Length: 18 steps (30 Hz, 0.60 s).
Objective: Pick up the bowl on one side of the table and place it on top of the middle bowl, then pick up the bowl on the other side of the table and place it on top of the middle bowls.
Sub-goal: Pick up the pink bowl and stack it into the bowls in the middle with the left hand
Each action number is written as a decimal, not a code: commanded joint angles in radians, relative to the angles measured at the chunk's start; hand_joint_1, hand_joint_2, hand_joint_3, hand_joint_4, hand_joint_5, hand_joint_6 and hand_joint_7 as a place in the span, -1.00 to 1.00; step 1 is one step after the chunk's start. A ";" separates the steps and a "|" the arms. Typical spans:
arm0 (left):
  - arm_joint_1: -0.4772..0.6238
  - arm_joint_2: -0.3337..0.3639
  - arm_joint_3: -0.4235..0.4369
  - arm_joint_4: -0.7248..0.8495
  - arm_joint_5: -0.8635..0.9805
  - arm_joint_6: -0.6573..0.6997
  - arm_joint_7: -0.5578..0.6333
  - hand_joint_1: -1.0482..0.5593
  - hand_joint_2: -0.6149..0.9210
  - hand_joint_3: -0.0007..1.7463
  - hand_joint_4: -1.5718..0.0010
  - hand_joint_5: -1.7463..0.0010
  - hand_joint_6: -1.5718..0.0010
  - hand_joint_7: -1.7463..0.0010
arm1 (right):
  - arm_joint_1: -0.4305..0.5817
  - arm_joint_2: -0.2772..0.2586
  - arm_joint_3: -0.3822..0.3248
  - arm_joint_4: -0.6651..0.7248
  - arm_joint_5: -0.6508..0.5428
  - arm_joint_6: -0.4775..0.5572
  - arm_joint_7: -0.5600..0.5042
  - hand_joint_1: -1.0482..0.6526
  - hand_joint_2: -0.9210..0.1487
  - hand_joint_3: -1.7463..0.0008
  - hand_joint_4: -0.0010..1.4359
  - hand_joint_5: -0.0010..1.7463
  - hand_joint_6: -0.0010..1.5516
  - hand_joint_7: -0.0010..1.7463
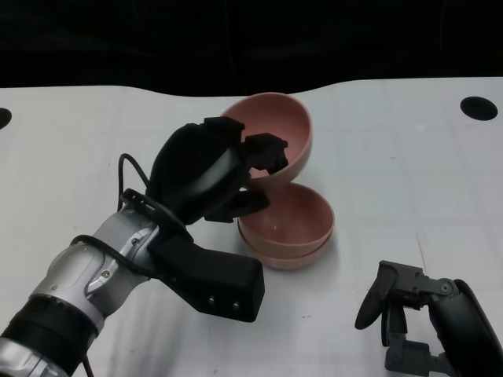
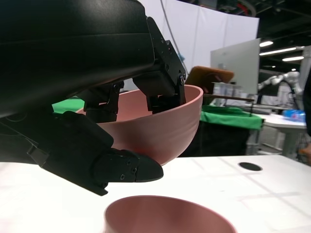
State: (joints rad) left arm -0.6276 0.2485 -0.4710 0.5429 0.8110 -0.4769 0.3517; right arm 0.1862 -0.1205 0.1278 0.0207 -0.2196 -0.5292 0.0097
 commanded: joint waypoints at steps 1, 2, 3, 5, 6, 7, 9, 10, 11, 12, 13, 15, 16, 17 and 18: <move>-0.036 0.000 -0.017 0.032 -0.024 -0.035 -0.052 0.01 0.65 -0.11 -0.09 -0.85 -0.10 -0.39 | -0.003 0.000 -0.003 0.010 -0.001 -0.016 -0.009 0.23 0.41 -0.94 0.34 1.00 0.10 0.68; -0.042 -0.002 -0.022 0.041 -0.029 -0.049 -0.068 0.01 0.67 -0.13 -0.08 -0.85 -0.09 -0.41 | -0.003 0.000 -0.003 0.010 0.000 -0.014 -0.008 0.23 0.41 -0.94 0.34 1.00 0.10 0.68; -0.050 -0.003 -0.026 0.052 -0.034 -0.063 -0.085 0.01 0.67 -0.14 -0.08 -0.87 -0.08 -0.48 | -0.003 0.000 -0.003 0.010 0.001 -0.012 -0.007 0.23 0.41 -0.94 0.34 1.00 0.10 0.68; -0.063 -0.003 -0.036 0.068 -0.047 -0.082 -0.132 0.03 0.67 -0.12 -0.05 -0.92 -0.03 -0.63 | -0.002 0.001 -0.003 0.007 -0.002 -0.005 -0.008 0.22 0.42 -0.95 0.33 1.00 0.10 0.68; -0.068 -0.003 -0.038 0.072 -0.051 -0.087 -0.150 0.03 0.65 -0.11 -0.05 -0.94 -0.02 -0.66 | -0.002 0.001 -0.003 0.007 -0.003 -0.003 -0.008 0.22 0.42 -0.95 0.33 1.00 0.10 0.68; -0.073 -0.003 -0.043 0.074 -0.050 -0.088 -0.167 0.03 0.64 -0.11 -0.05 -0.95 -0.02 -0.67 | -0.002 0.001 -0.004 0.007 -0.004 -0.004 -0.009 0.21 0.42 -0.95 0.33 1.00 0.10 0.68; -0.078 -0.003 -0.047 0.073 -0.050 -0.086 -0.202 0.01 0.64 -0.14 -0.05 -0.95 -0.04 -0.60 | -0.002 0.002 -0.003 0.008 0.002 -0.004 -0.007 0.21 0.42 -0.95 0.33 1.00 0.10 0.68; -0.079 -0.003 -0.048 0.069 -0.055 -0.081 -0.229 0.01 0.66 -0.19 -0.03 -0.97 -0.03 -0.60 | -0.003 0.002 -0.003 0.009 0.003 -0.005 -0.006 0.21 0.42 -0.95 0.33 1.00 0.09 0.68; -0.080 -0.003 -0.048 0.063 -0.059 -0.071 -0.259 0.01 0.69 -0.24 -0.03 -0.96 -0.03 -0.59 | -0.003 0.001 -0.003 0.009 0.001 -0.007 -0.006 0.21 0.42 -0.95 0.33 1.00 0.09 0.68; -0.080 -0.004 -0.048 0.058 -0.062 -0.065 -0.283 0.01 0.72 -0.29 -0.02 -0.95 -0.02 -0.57 | -0.004 0.001 -0.003 0.010 -0.002 -0.009 -0.008 0.21 0.42 -0.95 0.33 1.00 0.09 0.68; -0.079 -0.005 -0.048 0.055 -0.063 -0.062 -0.297 0.02 0.76 -0.39 -0.03 -0.90 -0.04 -0.50 | -0.004 0.001 -0.003 0.010 -0.005 -0.010 -0.009 0.21 0.42 -0.95 0.33 1.00 0.09 0.68; -0.078 -0.008 -0.049 0.053 -0.059 -0.056 -0.311 0.02 0.80 -0.48 -0.05 -0.86 -0.06 -0.42 | -0.005 0.001 -0.003 0.013 -0.003 -0.014 -0.009 0.21 0.42 -0.95 0.33 1.00 0.09 0.68; -0.077 -0.009 -0.050 0.053 -0.058 -0.050 -0.321 0.02 0.83 -0.54 -0.04 -0.85 -0.07 -0.37 | -0.006 0.002 -0.002 0.016 -0.003 -0.017 -0.010 0.21 0.42 -0.94 0.33 1.00 0.09 0.68; -0.076 -0.011 -0.050 0.052 -0.059 -0.044 -0.331 0.01 0.86 -0.60 -0.04 -0.83 -0.08 -0.33 | -0.007 0.002 -0.002 0.018 -0.003 -0.020 -0.011 0.21 0.42 -0.94 0.33 1.00 0.09 0.68; -0.074 -0.013 -0.049 0.048 -0.063 -0.034 -0.348 0.01 0.88 -0.64 -0.04 -0.79 -0.09 -0.29 | -0.008 0.002 -0.002 0.019 -0.004 -0.021 -0.012 0.21 0.42 -0.94 0.33 1.00 0.09 0.68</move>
State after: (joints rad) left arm -0.6934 0.2301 -0.5145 0.6086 0.7596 -0.5229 0.0292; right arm 0.1827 -0.1198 0.1279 0.0318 -0.2205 -0.5372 0.0090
